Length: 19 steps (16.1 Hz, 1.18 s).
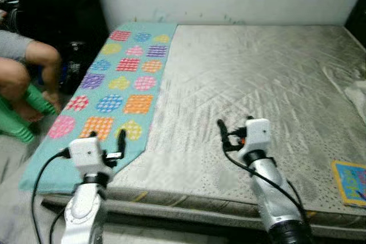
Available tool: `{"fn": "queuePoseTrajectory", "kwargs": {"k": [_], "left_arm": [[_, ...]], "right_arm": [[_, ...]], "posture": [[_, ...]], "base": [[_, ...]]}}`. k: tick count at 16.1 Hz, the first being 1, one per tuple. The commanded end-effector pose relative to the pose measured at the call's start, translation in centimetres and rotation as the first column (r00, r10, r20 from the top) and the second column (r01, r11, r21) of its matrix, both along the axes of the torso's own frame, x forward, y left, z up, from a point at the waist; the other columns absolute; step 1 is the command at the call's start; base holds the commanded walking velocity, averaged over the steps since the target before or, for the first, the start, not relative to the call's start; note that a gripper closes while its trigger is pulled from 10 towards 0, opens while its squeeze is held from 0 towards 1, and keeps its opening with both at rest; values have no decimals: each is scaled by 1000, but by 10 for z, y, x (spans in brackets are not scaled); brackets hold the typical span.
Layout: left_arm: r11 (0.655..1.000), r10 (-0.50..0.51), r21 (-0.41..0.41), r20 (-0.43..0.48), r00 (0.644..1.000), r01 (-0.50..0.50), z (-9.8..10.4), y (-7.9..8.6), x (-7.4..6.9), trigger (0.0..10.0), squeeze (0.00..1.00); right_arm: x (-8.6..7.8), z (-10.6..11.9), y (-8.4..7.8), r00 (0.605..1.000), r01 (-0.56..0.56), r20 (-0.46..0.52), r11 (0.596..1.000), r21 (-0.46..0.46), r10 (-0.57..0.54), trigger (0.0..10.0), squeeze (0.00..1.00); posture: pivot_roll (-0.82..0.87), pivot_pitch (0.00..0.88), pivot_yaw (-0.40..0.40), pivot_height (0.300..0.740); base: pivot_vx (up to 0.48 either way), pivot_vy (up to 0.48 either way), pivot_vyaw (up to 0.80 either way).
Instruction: Clean up the room
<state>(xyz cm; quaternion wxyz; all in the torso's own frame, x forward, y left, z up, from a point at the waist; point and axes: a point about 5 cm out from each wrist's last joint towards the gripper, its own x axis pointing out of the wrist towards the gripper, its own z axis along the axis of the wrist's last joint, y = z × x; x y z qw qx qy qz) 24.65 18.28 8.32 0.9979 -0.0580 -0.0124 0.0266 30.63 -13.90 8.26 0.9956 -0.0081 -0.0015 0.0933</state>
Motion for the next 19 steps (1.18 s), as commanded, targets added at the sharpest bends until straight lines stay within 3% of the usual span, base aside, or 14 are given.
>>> {"fn": "queuePoseTrajectory", "kwargs": {"k": [1,7,13,15,19], "left_arm": [[1000,-22,-6,21,1000,22,5,-7,3,10000,0],[1000,-15,0,27,1000,15,7,-6,4,10000,0],[999,28,-22,-3,1000,-28,3,-6,5,10000,0],[999,19,-26,-1,1000,-19,3,-7,5,10000,0],[999,21,-30,-6,1000,-22,2,-8,5,10000,0]], "right_arm": [[-1,0,-12,1000,31,-1,999,-20,-31,10000,0],[0,-1,-13,999,38,-2,999,-21,-38,10000,0],[1,-2,-14,999,40,-12,999,-22,-40,10000,0],[1,-2,-14,999,39,-9,999,-24,-39,10000,0],[1,-2,-15,999,34,-7,999,-29,-34,10000,0]], "posture": [[-51,0,76,740],[-48,0,79,740],[-49,0,77,740],[-50,0,75,740],[-51,0,70,740]], "base": [[296,0,0],[283,0,0],[0,0,-205],[0,270,-716],[0,340,0]]}}
